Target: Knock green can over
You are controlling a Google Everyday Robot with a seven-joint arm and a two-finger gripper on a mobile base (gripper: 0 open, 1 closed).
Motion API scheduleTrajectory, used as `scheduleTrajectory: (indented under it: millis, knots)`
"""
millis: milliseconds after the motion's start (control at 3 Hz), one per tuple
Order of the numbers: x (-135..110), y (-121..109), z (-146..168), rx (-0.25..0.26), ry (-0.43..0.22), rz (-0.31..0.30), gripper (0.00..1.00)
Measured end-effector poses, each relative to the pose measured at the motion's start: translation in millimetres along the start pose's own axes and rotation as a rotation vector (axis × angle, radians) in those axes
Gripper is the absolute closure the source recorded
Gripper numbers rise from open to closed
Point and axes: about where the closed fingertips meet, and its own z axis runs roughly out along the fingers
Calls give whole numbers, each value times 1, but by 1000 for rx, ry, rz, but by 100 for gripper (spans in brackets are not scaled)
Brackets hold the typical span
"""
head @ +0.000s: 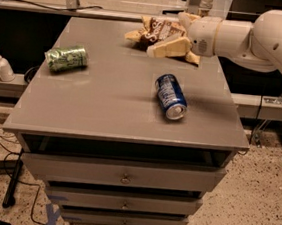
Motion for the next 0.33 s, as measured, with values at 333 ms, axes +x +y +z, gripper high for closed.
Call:
scheduleTrajectory:
  millis: [333]
  knots:
    - [0,0,0,0,0,0,0]
